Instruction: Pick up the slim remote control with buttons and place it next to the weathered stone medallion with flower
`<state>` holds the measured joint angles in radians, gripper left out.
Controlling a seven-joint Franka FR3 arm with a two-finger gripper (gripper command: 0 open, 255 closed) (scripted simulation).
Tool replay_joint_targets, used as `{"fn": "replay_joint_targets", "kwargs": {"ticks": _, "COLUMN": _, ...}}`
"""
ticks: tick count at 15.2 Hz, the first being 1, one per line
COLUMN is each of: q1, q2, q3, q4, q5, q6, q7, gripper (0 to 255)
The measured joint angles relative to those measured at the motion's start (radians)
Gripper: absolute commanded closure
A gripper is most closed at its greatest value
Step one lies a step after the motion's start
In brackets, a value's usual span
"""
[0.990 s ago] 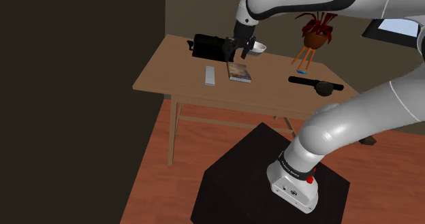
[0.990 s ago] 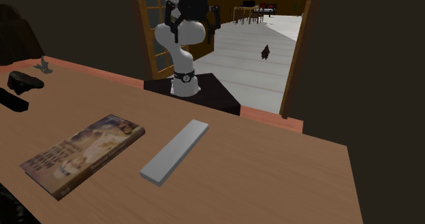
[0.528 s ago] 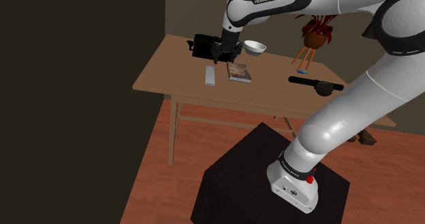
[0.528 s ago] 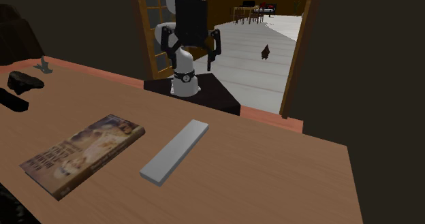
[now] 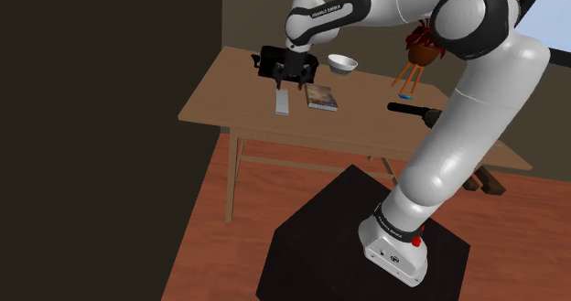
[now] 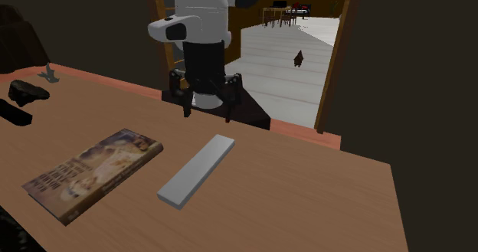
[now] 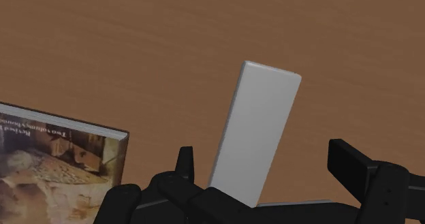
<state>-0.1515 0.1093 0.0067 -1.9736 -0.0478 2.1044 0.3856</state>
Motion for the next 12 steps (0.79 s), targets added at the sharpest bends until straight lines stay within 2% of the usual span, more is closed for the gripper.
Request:
{"fn": "replay_joint_targets", "kwargs": {"ticks": 5, "q1": -0.018, "q2": 0.193, "q3": -0.017, "q4": 0.167, "q5": 0.024, "q6": 0.008, "q7": 0.043, "gripper": 0}}
{"fn": "replay_joint_targets", "kwargs": {"ticks": 12, "q1": -0.025, "q2": 0.259, "q3": -0.022, "q4": 0.160, "q5": 0.030, "q6": 0.077, "q7": 0.045, "gripper": 0}}
